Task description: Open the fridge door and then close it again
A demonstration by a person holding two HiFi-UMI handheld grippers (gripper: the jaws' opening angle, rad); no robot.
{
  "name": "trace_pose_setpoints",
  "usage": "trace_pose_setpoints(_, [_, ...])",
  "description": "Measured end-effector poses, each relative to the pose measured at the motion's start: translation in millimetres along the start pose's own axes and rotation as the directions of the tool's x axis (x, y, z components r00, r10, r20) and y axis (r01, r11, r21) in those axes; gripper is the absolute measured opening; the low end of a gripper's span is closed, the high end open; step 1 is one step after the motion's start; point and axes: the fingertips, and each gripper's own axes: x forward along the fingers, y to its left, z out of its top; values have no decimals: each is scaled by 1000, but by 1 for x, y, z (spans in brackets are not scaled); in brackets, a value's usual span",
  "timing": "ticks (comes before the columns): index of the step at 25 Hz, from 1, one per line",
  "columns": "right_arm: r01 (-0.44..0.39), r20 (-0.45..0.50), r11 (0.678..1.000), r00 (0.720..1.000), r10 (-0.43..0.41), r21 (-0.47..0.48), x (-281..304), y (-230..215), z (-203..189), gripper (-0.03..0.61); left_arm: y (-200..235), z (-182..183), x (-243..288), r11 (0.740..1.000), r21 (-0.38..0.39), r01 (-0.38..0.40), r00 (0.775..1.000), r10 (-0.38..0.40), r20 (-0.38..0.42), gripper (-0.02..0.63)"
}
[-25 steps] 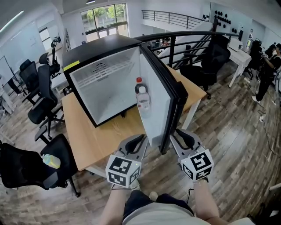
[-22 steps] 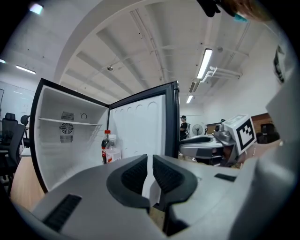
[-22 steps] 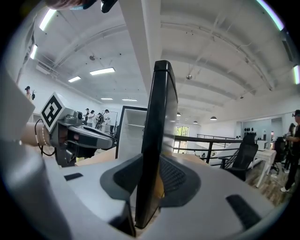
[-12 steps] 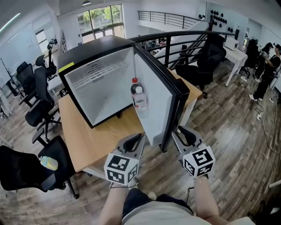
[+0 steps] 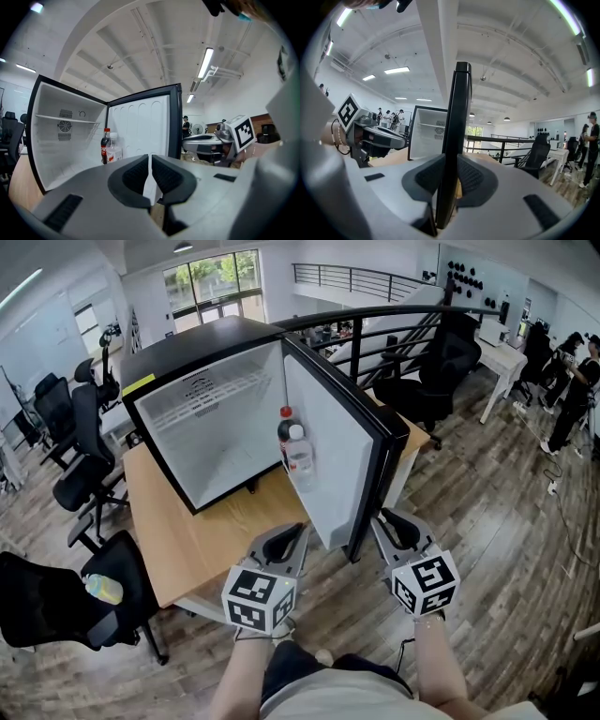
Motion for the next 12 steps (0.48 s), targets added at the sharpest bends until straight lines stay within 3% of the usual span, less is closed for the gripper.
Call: trace_pose_setpoints(12, [7, -5, 1000, 1000, -7, -10, -1, -5, -1, 109, -5, 2, 0, 1000, 17, 8, 1000, -8, -2, 21])
